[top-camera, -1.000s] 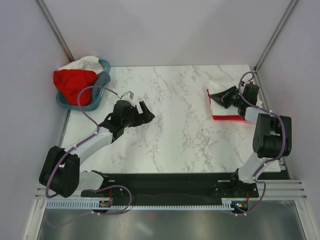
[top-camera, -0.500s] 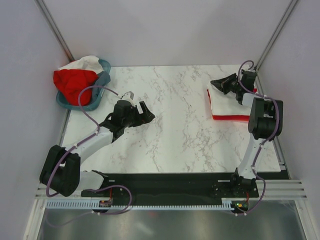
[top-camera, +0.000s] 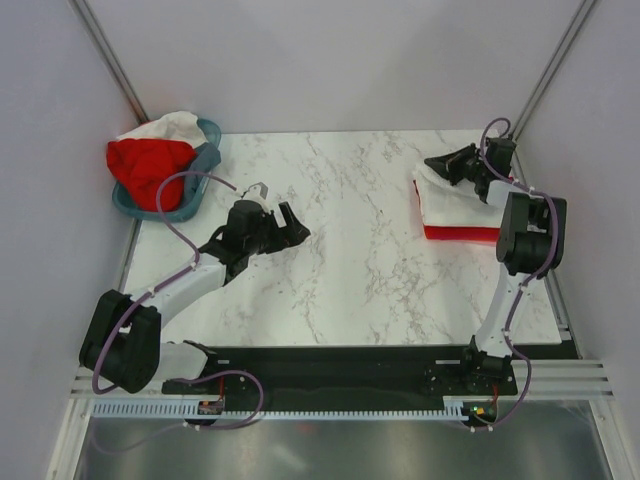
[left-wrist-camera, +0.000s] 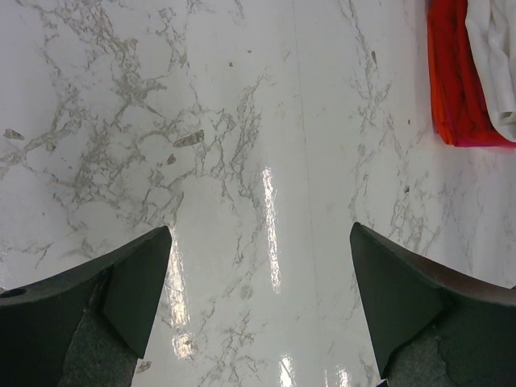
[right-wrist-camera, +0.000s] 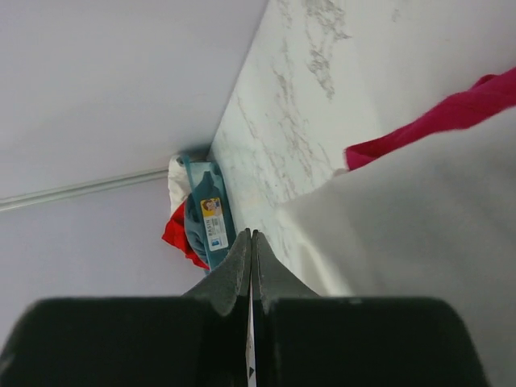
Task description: Fold and stack the t-shirts
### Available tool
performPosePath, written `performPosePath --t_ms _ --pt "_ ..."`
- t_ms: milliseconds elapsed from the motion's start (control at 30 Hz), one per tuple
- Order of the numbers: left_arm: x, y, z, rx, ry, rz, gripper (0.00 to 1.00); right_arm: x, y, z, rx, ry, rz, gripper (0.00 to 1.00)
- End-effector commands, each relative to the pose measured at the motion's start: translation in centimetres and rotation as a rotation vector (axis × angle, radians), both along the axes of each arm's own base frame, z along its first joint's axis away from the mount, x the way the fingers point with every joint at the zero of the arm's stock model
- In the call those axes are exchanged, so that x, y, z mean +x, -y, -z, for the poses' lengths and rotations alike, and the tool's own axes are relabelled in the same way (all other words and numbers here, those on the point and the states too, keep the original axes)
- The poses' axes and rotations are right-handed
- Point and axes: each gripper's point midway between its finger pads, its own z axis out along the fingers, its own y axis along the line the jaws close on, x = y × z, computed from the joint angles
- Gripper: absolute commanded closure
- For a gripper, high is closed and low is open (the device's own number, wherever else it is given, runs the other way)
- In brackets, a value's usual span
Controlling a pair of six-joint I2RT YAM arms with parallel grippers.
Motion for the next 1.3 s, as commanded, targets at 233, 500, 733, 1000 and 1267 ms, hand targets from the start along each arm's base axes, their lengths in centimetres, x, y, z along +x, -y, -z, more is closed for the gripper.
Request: performPosePath --t_ms 233,500,733,1000,1267 --pt "0.6 0.4 -0.4 -0.003 0.034 0.028 0.00 -8.9 4.4 -9.3 -0.057 0.167 0.075 1.00" --pt "0.4 0.5 -0.6 -0.014 0.035 0.033 0.00 -13.1 6.7 0.8 0.017 0.027 0.143 1.00" --pt "0.4 0.4 -0.7 -0.011 0.041 0.027 0.00 -12.9 8.0 -0.4 0.020 0.063 0.168 1.00" --pt "0.4 0.3 -0.6 -0.009 0.041 0.026 0.00 -12.1 10.6 -8.2 -0.016 0.193 0.229 1.00" --pt "0.5 0.3 -0.4 -0.004 0.039 0.027 0.00 -9.2 12.5 -3.0 0.070 0.153 0.287 1.00"
